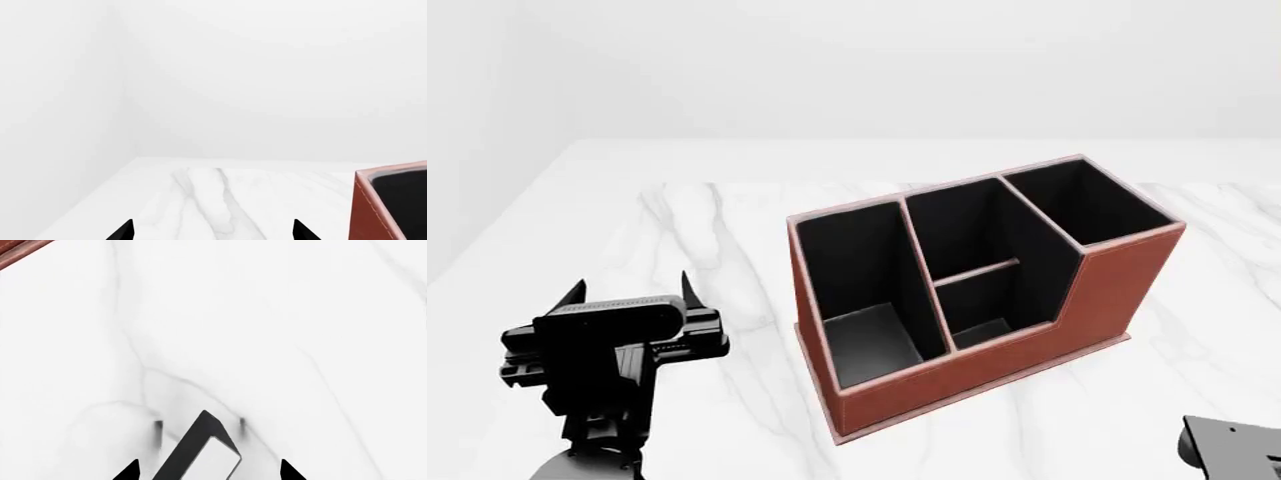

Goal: Pick up the book and place it in the left compartment of the caddy.

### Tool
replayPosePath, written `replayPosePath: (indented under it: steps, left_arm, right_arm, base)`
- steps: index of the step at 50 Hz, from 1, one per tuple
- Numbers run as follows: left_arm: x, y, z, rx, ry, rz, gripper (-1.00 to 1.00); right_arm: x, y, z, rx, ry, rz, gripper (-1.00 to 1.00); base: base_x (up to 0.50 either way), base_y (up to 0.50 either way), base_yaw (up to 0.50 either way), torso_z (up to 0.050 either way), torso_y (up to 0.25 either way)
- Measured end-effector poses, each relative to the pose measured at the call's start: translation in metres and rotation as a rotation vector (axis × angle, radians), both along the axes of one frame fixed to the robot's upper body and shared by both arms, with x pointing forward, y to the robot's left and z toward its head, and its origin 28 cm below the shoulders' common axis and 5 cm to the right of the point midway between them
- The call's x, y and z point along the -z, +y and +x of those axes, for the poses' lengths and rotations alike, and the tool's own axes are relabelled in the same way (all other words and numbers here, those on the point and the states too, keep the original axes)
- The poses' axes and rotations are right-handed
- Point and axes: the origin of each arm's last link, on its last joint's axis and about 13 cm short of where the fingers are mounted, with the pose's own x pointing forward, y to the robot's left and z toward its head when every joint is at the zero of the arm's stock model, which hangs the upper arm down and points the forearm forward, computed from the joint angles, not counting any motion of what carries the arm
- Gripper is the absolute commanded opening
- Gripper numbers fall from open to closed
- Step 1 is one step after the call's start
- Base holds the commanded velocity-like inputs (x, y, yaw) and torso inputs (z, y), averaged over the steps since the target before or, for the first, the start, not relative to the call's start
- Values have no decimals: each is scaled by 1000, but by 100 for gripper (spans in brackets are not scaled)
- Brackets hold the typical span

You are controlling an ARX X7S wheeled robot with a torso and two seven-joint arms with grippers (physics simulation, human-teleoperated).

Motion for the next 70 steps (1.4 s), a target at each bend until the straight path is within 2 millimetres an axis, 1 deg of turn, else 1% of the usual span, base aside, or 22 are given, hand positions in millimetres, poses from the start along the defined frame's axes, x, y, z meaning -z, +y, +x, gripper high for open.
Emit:
replayPosePath:
  steps: [10,20,24,30,31,45,49,52,57,62,70]
  left_arm:
    - [-1,0,0,0,-3,1,100]
    - [-2,0,-1,0,-6,1,100]
    - [-2,0,-1,0,-7,0,100]
    - [-2,0,-1,1,-7,0,100]
    - [-2,0,-1,1,-7,0,100]
    - [-1,-1,-1,6,-5,0,100]
    - [-1,-1,-2,6,-5,1,100]
    - [0,-1,-2,6,-5,0,100]
    - [0,-1,-2,7,-5,0,100]
    - [-1,-1,-2,6,-6,0,100]
    - [-2,-1,-1,4,-7,2,100]
  right_arm:
    - [11,-5,1,47,29,23,100]
    - [22,-6,-1,42,85,72,100]
    - [25,-6,1,41,82,94,100]
    - [34,-6,-1,44,118,126,100]
    - [36,-6,-1,44,122,128,-100]
    - [41,-3,-1,17,118,129,-100]
    - [41,-1,-2,1,111,121,-100]
    - [37,0,-2,-40,82,81,-100]
    - [21,2,5,-170,-24,-7,-100]
    - [-2,3,17,-307,-134,-65,-100]
    - [-41,5,34,-477,-287,-125,-100]
  base:
    - [0,0,0,0,0]
    - [0,0,0,0,0]
    - [0,0,0,0,0]
    - [0,0,0,0,0]
    - [0,0,0,0,0]
    - [0,0,0,0,0]
    - [0,0,0,0,0]
    - [0,0,0,0,0]
    - [0,0,0,0,0]
    - [0,0,0,0,0]
    - [0,0,0,0,1]
